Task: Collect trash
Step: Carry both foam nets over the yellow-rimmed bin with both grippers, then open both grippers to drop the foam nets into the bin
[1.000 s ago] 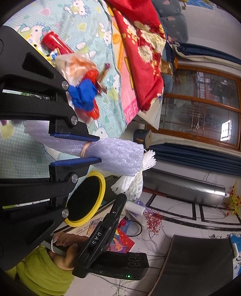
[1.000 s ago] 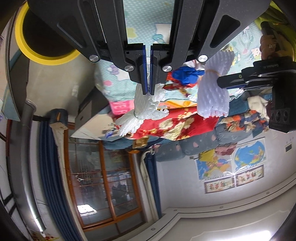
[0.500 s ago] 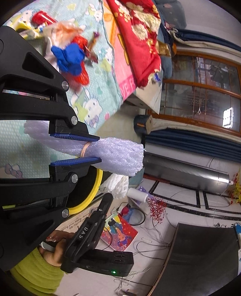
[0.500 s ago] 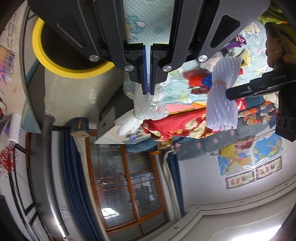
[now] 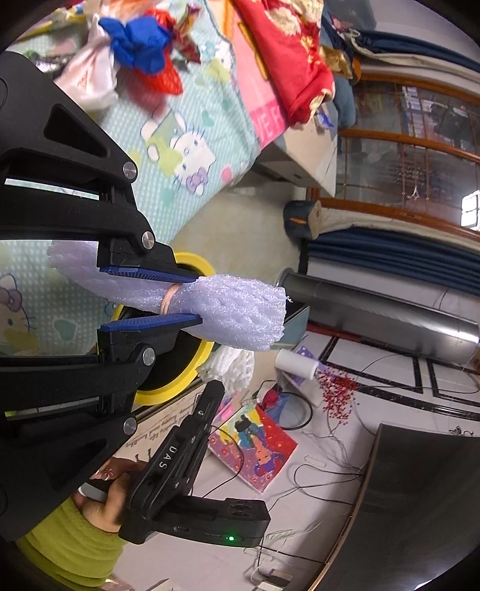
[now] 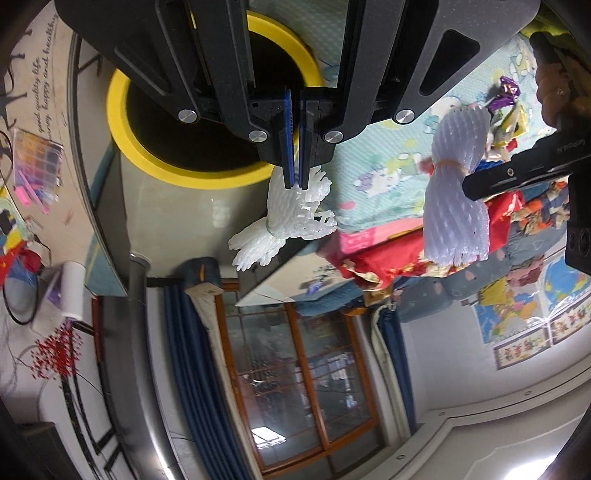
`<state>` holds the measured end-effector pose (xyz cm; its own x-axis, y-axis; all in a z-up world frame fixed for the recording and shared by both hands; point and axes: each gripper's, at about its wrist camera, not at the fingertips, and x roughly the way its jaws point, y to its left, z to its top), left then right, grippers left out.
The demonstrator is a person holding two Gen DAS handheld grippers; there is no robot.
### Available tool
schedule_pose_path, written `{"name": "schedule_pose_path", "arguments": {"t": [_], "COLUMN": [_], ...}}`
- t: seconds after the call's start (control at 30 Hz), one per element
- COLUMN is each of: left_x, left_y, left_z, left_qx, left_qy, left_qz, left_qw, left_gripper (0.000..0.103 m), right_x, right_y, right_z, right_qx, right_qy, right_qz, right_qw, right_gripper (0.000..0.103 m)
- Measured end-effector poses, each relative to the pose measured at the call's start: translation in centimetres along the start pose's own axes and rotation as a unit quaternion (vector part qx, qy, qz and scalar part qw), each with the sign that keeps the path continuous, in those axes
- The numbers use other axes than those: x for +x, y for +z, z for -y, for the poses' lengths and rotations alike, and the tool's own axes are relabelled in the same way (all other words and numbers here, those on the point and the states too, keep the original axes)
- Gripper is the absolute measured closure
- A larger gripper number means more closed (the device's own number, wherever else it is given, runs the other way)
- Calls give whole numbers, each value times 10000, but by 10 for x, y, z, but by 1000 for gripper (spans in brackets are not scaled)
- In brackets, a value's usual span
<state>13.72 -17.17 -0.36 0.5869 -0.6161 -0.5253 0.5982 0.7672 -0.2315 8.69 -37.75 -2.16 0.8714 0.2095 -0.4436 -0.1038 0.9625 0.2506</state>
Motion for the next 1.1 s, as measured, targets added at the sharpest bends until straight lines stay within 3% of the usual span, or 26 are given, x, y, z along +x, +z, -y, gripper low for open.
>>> {"name": "schedule_pose_path", "arguments": {"t": [0.47,0.73,0.83,0.87,0.93,1.0,1.1], "left_x": [59,87,93,93,93,90,84], "left_y": [-1,-3,-3,-4,-4,-5,-5], "left_z": [29,31,25,22,19,16,13], "left_qx": [65,-85,-307,-375,-432,-476,-524], "left_qy": [-223,-139,-48,-27,-37,-3,14], "left_qz": [-346,-466,-451,-435,-448,-417,-332], "left_qw": [9991,9988,9985,9983,9981,9980,9981], "left_gripper": [91,86,56,46,40,25,13], "right_x": [-4,3,7,9,11,10,10], "right_y": [-19,-30,-34,-36,-39,-40,-39], "right_z": [41,59,66,68,71,71,70], "right_qx": [376,606,792,846,907,942,916], "right_qy": [-451,-529,-531,-540,-676,-727,-825], "right_qz": [-408,-779,-906,-956,-1007,-978,-938], "right_qw": [9974,9937,9913,9903,9885,9881,9879], "right_gripper": [100,100,95,84,59,58,57]}}
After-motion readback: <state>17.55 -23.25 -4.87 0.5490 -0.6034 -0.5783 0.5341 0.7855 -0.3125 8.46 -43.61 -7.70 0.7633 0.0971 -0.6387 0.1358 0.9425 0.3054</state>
